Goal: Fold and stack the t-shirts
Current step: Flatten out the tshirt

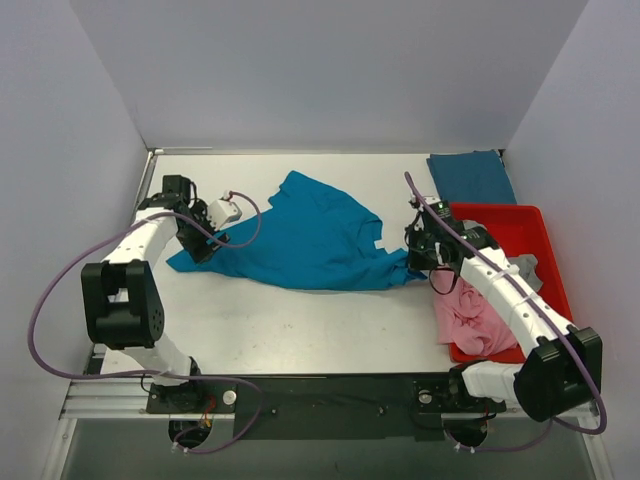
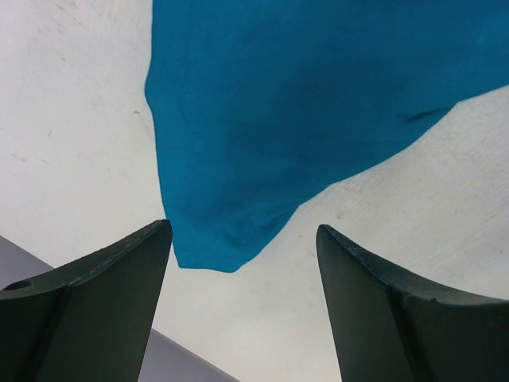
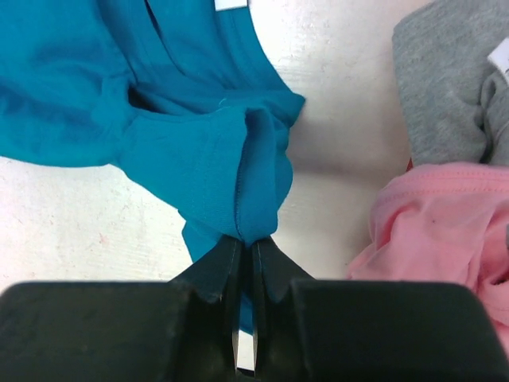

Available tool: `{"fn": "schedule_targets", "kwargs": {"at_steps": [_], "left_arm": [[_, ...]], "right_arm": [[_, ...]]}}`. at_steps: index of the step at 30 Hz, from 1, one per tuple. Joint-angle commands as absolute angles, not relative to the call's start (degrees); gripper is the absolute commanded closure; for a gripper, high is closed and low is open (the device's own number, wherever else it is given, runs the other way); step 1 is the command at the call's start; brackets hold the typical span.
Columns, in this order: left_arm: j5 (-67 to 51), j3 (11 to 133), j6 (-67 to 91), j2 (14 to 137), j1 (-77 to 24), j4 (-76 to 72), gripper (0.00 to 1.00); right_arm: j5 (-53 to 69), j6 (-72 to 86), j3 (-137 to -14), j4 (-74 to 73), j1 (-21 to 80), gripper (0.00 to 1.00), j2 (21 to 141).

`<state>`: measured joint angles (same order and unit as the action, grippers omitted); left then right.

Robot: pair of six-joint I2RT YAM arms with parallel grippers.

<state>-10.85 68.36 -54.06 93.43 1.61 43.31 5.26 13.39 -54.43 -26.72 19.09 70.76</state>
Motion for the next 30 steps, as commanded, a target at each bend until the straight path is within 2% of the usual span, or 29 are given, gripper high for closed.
{"fn": "schedule_targets", "kwargs": {"at_steps": [1,5,12,15,19,24,30], "left_arm": [[-12.49,74.26,-53.17,95.36,1.67,45.26,0.16],[-13.0,74.01,-54.92,95.45,1.67,44.82,0.18],[-12.5,72.87,-63.89,95.8,4.22,55.46,0.17],[-7.65,72.6,-65.56,97.64,4.04,50.82,0.17],[-7.82,72.51,-67.06,101.33,3.52,48.25,0.17],[-5.98,68.12,-76.79,102.56,4.57,46.76,0.16],[-5.01,68.91,-83.31,107.93,6.15,46.85,0.17]], "right_arm": [[4.65,13.19,-61.5,-27.34,17.85,1.0,73.38],[9.04,12.22,-67.48,-27.25,15.3,1.0,76.63],[12.91,9.49,-76.11,-34.61,14.33,1.0,83.75],[14.32,9.58,-76.11,-36.12,14.33,1.0,86.3],[15.12,11.33,-77.16,-37.09,14.41,1.0,89.11],[14.85,14.15,-80.94,-37.26,14.5,1.0,90.44],[13.1,16.61,-82.53,-37.18,15.38,1.0,89.74]]}}
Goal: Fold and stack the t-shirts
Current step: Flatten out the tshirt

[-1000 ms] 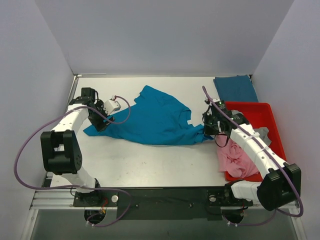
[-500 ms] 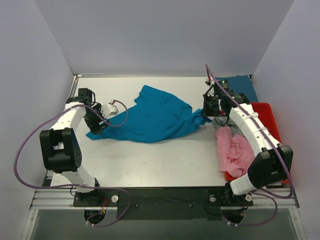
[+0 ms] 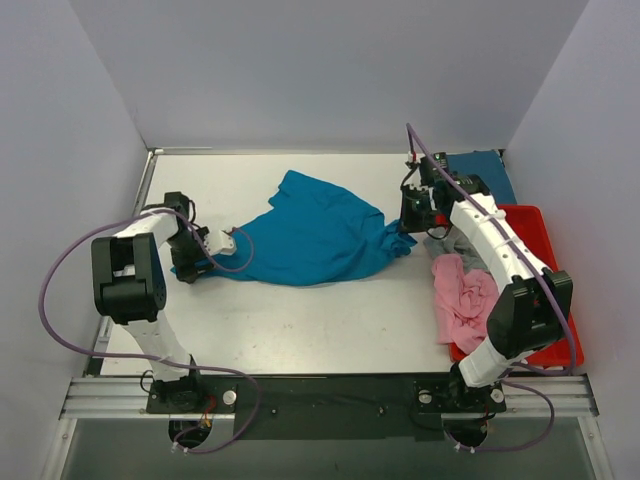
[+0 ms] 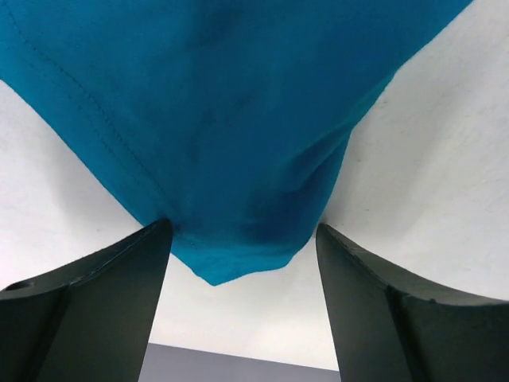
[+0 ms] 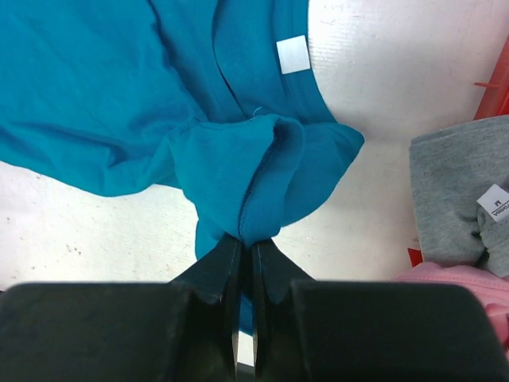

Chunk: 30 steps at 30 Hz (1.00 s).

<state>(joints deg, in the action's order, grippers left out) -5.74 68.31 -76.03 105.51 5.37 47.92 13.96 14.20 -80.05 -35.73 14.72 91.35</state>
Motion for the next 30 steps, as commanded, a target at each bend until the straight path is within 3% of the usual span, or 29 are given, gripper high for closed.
{"fn": "schedule_targets", "kwargs": {"at_steps": [1,2,4,5,10,16,19,25,30], "left_arm": [[-5.27,67.78,-83.41,108.19,5.72,46.06,0.21],[-5.1,67.24,-82.36,108.37,5.71,43.53,0.3],[-3.52,67.06,-79.47,108.11,5.1,40.44,0.9],[-2.38,69.15,-77.63,107.67,5.1,39.99,1.0],[-4.64,88.56,-60.93,103.54,5.97,48.32,1.0],[-10.37,110.9,-48.96,96.43,6.15,55.37,1.0],[-8.88,113.11,-46.5,94.66,6.15,55.63,1.0],[-8.87,112.76,-45.79,91.76,6.07,56.25,1.0],[-12.04,110.57,-45.09,89.13,5.54,57.92,1.0]], "right_arm": [[12.49,16.7,-83.49,-37.44,15.38,1.0,89.48],[11.96,16.26,-84.37,-37.62,15.29,1.0,88.78],[11.69,14.78,-87.96,-38.49,15.12,1.0,87.64],[11.95,14.07,-91.11,-38.93,14.94,1.0,87.1],[13.0,12.47,-103.69,-39.55,10.22,1.0,84.46],[22.93,14.07,-118.71,-40.25,1.5,1.0,87.27],[23.03,13.97,-123.22,-42.27,0.26,1.0,88.5],[29.86,18.89,-121.65,-42.71,-11.5,1.0,86.31],[34.8,18.02,-117.43,-44.47,-10.2,1.0,83.68]]}}
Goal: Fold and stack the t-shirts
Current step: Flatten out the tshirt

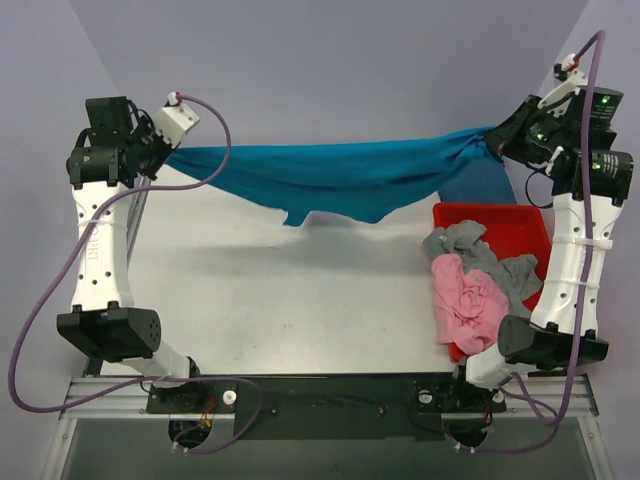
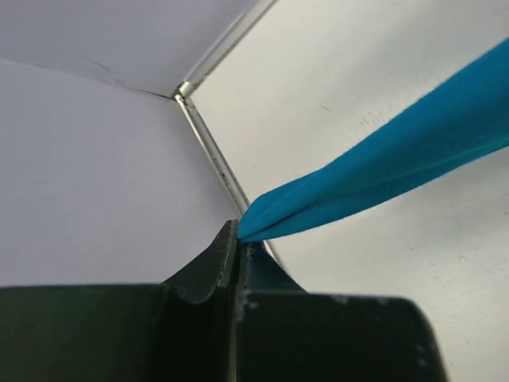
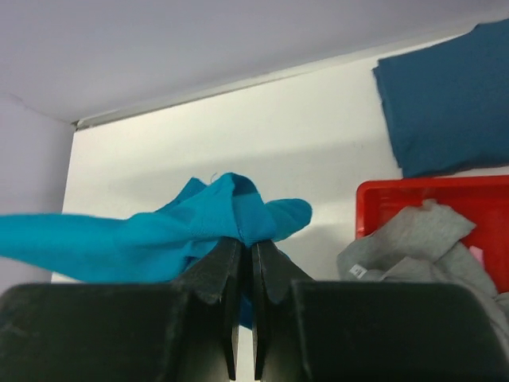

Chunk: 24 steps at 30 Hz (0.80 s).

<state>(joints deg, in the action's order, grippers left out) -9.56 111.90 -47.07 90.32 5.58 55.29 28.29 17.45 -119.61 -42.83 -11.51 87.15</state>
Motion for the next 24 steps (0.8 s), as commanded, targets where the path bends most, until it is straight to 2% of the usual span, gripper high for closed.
{"fn": "schedule_targets", "kwargs": {"at_steps": [1,6,11,16,21,24], "left_arm": [[-12.22,109.61,-44.65,88.43,5.71,57.75,1.0],[-11.07,106.61,-43.59,87.89,5.98,55.37,1.0],[-12.04,108.71,-41.4,88.68,6.06,54.67,1.0],[-14.23,110.74,-42.27,87.98,6.24,60.71,1.0],[-16.52,104.69,-43.59,87.01,6.42,65.12,1.0],[-18.1,100.74,-44.56,87.1,6.42,65.39,1.0]], "right_arm": [[34.98,17.23,-115.94,-46.13,-9.59,1.0,82.37],[35.77,14.33,-111.09,-47.98,-10.11,1.0,76.82],[36.56,14.33,-117.93,-51.5,-10.11,1.0,78.13],[41.9,10.55,-121.99,-51.24,-9.93,1.0,73.4],[49.38,12.38,-119.71,-40.36,-9.84,1.0,68.47],[50.71,16.95,-116.56,-32.11,-9.84,1.0,69.95]]}}
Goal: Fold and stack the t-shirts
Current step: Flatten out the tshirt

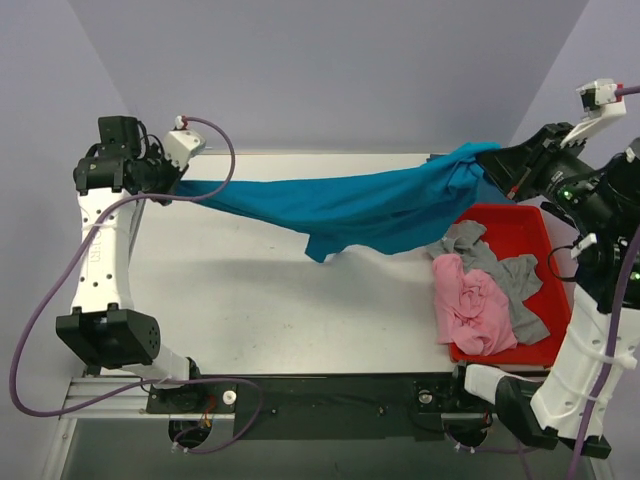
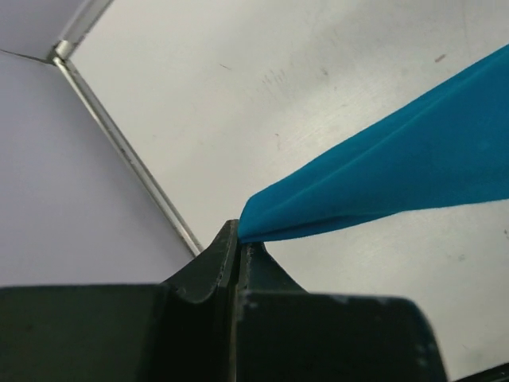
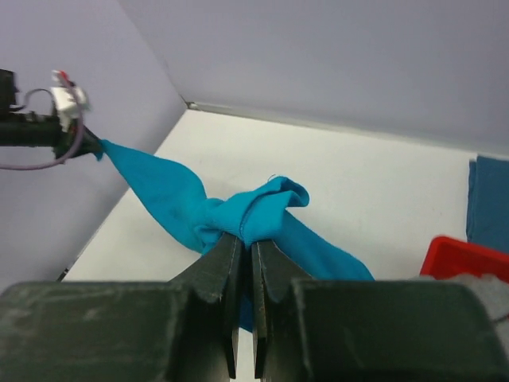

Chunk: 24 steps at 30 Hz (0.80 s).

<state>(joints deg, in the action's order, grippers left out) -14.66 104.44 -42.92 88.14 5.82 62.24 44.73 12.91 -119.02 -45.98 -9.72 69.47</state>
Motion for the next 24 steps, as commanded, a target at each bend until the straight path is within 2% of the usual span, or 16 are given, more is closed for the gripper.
{"fn": "schedule_targets", "kwargs": {"at_steps": [1,6,13,14,16,17,19,21,24], "left_arm": [[-18.28,99.85,-44.65,87.1,6.42,64.52,1.0],[-21.43,92.57,-44.82,87.36,6.33,63.02,1.0],[-24.52,79.82,-38.51,86.75,4.49,54.07,1.0],[-24.7,77.37,-38.15,86.4,4.31,53.36,1.0],[-24.87,74.11,-37.09,85.96,4.22,51.34,1.0],[-24.61,73.31,-36.65,85.87,4.22,50.55,1.0],[-24.0,71.11,-36.74,85.69,4.22,49.93,1.0],[-23.3,70.41,-37.26,85.78,4.48,49.83,1.0],[-21.54,70.14,-37.53,86.57,4.92,49.13,1.0]], "right_arm": [[50.19,18.35,-115.85,-31.12,-9.58,1.0,71.27],[38.96,15.65,-114.95,-30.4,-0.36,1.0,86.78],[19.44,19.34,-132.88,-35.6,5.7,1.0,117.03],[17.07,18.99,-133.33,-35.68,5.89,0.93,119.33],[16.44,17.76,-134.73,-37.95,6.76,0.72,124.09],[15.57,17.23,-135.78,-40.75,7.38,0.54,125.84],[11.55,16.27,-133.53,-43.14,8.6,0.38,124.38],[5.4,14.43,-126.26,-43.07,10.45,0.3,119.13],[-1.91,15.63,-114.03,-43.07,13.87,0.28,109.89]]}}
